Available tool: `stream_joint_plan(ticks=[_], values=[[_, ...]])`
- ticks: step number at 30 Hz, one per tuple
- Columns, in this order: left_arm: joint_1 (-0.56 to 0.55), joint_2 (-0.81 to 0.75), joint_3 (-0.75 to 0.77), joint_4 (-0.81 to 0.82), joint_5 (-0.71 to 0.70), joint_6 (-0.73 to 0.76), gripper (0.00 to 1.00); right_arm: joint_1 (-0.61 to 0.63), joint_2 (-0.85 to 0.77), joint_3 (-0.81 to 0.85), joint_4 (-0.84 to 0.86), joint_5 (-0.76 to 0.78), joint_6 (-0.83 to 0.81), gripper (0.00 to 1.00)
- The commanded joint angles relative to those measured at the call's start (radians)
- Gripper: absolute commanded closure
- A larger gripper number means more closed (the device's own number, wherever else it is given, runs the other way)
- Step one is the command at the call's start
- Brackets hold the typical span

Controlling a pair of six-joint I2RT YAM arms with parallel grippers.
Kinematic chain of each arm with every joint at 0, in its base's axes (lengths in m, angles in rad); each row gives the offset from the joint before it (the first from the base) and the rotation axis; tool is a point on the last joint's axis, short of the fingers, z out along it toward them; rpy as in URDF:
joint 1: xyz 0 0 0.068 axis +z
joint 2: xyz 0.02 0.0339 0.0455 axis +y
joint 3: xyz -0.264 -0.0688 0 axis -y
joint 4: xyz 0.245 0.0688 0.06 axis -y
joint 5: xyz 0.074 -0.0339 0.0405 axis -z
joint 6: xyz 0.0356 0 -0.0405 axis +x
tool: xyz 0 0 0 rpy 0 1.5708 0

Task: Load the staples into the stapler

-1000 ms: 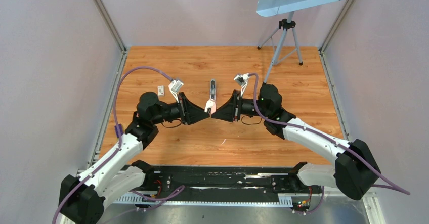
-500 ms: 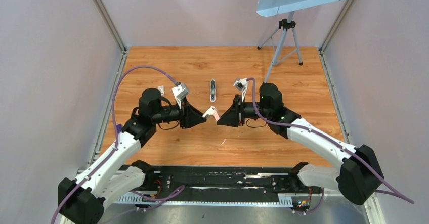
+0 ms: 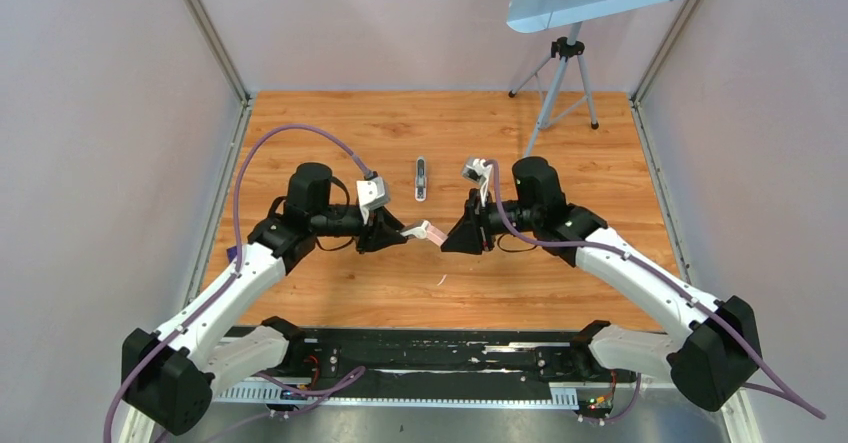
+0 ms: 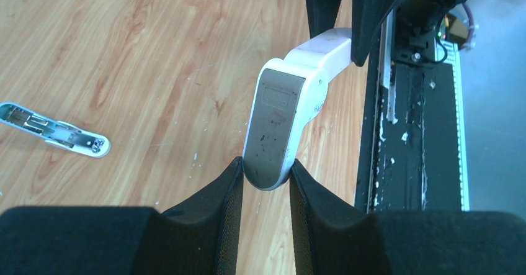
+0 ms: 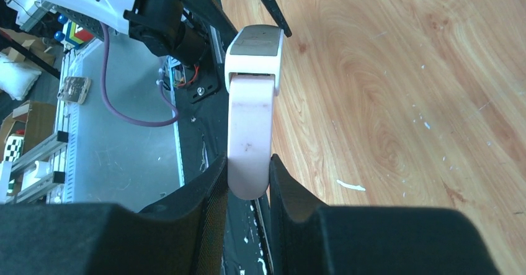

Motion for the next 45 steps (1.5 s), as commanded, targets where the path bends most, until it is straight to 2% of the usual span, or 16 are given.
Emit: stream_joint_plan(ticks=[1,5,10,17,21,22,25,26,27,33,35,38,42,45], values=[[0.009,0.039,0.036,-0.099,-0.038,0.173,1.00,-0.002,0.010,0.067,-0.095,-0.113,-0.054,1.00],[0.009,0.041,0.013,-0.049,-0.136,0.137,1.00,-0.003,0.025,0.116,-0.154,-0.101,-0.084,1.00],[0.009,0.047,-0.036,0.033,-0.134,0.081,1.00,-0.002,0.067,0.184,-0.233,-0.095,-0.117,0.99],[0.009,0.047,-0.022,0.033,-0.175,0.053,1.00,-0.003,0.101,0.203,-0.267,-0.085,-0.138,0.99],[0.009,0.044,-0.024,0.042,-0.226,0.006,0.98,-0.003,0.096,0.200,-0.267,-0.028,-0.126,1.00],[0.009,0.035,-0.025,0.029,-0.238,0.012,0.90,-0.003,0.096,0.199,-0.268,-0.004,-0.111,1.00],[0.009,-0.007,-0.043,0.022,-0.251,0.025,0.53,-0.005,0.101,0.205,-0.270,0.013,-0.059,1.00],[0.009,-0.021,-0.050,0.032,-0.254,0.022,0.44,-0.005,0.103,0.207,-0.270,0.004,-0.042,1.00],[0.008,-0.034,-0.055,0.046,-0.255,0.016,0.39,-0.004,0.105,0.209,-0.268,-0.001,-0.028,1.00],[0.000,-0.090,-0.075,0.121,-0.188,0.000,0.27,-0.005,0.115,0.200,-0.254,0.037,0.084,1.00],[-0.009,-0.105,-0.084,0.169,-0.184,-0.047,0.20,-0.005,0.116,0.198,-0.252,0.056,0.124,1.00],[-0.025,-0.111,-0.107,0.292,-0.177,-0.167,0.08,-0.005,0.113,0.180,-0.220,0.095,0.188,1.00],[-0.040,-0.115,-0.176,0.504,-0.172,-0.389,0.06,-0.004,0.097,0.128,-0.116,0.160,0.300,1.00],[-0.040,-0.120,-0.227,0.676,-0.162,-0.554,0.06,-0.005,0.066,0.061,0.054,0.171,0.398,1.00]])
